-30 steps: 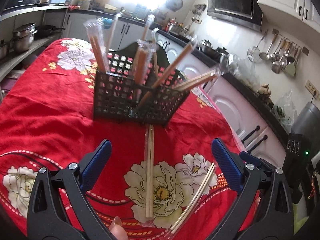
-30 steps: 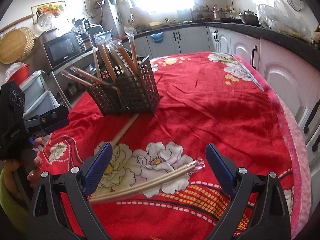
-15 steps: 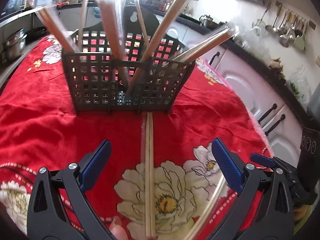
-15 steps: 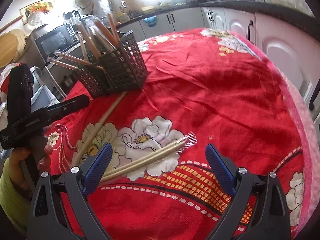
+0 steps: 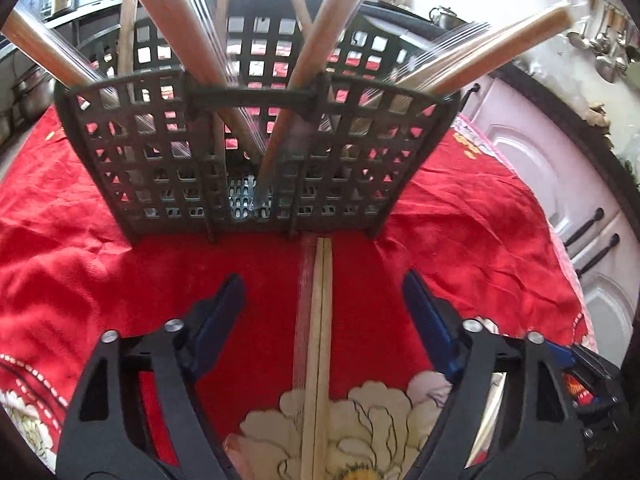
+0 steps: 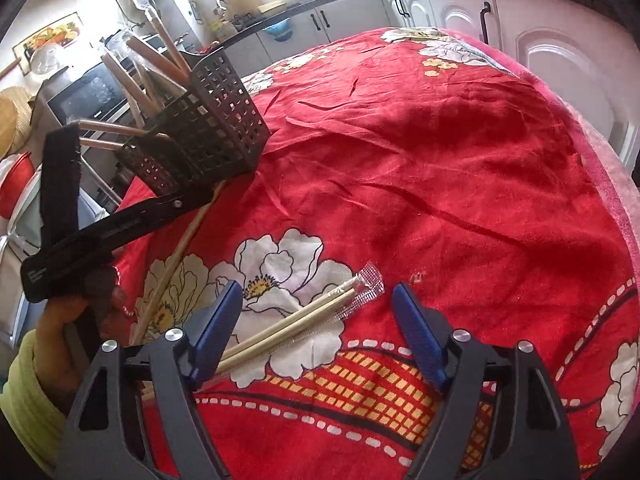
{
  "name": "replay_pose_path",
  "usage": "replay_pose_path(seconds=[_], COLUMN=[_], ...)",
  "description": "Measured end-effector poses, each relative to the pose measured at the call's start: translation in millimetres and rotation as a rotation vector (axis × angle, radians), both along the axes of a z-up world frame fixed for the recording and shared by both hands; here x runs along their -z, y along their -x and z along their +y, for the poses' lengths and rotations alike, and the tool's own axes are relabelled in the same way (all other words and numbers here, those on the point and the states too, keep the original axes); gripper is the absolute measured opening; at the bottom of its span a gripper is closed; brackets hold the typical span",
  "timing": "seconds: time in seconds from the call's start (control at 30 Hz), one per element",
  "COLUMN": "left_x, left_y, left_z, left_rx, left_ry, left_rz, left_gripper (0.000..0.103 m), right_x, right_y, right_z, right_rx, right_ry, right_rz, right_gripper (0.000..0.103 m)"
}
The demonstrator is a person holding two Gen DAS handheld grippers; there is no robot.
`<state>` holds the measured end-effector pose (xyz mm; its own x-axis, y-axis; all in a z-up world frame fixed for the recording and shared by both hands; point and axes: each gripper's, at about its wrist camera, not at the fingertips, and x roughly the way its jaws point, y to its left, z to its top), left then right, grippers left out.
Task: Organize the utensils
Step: 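Close the left tool on a loose wooden chopstick lying on the cloth, then lift the left tool's chopstick up over the basket while the right tool follows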
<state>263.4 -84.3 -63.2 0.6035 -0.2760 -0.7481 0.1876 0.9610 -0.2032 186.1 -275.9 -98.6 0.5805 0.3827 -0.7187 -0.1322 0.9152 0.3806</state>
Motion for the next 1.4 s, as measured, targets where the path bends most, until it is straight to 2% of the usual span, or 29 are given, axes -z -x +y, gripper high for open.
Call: replay_pose_path(seconds=[0.07,0.2,0.3,0.33,0.4,0.47,0.57,0.87,1.1,1.4], left_x=[4.0,10.9,12.3,13.3,15.3,15.9,17.8,12.3,1.5,-61.1], left_y=[-4.7,-12.2,-10.6,-10.6,-10.9,-9.0,-7.8,-5.9,7.5,42.9], left_z=[-0.9,-5.7,-5.5,-7.0,-10.2,-11.0,-6.9,22.3,49.5,87.3], left_rx=[-0.011,-0.029,-0.044,-0.052,-0.073,-0.083,-0.089,-0.062,-0.027,-0.001], left_ry=[-0.004,-0.014,-0.014,-0.021,-0.038,-0.038,-0.025,0.052,0.192,0.303], left_rz=[0.014,0.03,0.024,0.021,0.017,0.02,0.026,0.066,0.118,-0.005], left_gripper=[0.06,0.059,0.058,0.056,0.042,0.035,0.025,0.009,0.007,0.006], right_x=[1.0,1.8,2.9,3.6,5.4,6.4,5.2,-11.1,-32.0,-69.8], right_y=[-1.7,-5.7,-9.0,-10.4,-13.2,-15.7,-16.2,-8.7,-3.4,4.3], right_z=[-0.4,1.3,2.7,2.0,-0.4,-1.4,-0.9,4.1,12.9,26.6], right_rx=[-0.001,-0.007,-0.008,-0.006,-0.001,-0.005,-0.009,-0.036,-0.059,-0.087], right_ry=[-0.001,0.007,0.013,0.007,-0.015,-0.033,-0.047,-0.075,-0.07,-0.067], right_rz=[0.001,0.006,0.014,0.018,0.027,0.032,0.026,-0.03,-0.092,-0.201], right_gripper=[0.068,0.06,0.051,0.044,0.032,0.016,0.015,0.012,0.011,0.008])
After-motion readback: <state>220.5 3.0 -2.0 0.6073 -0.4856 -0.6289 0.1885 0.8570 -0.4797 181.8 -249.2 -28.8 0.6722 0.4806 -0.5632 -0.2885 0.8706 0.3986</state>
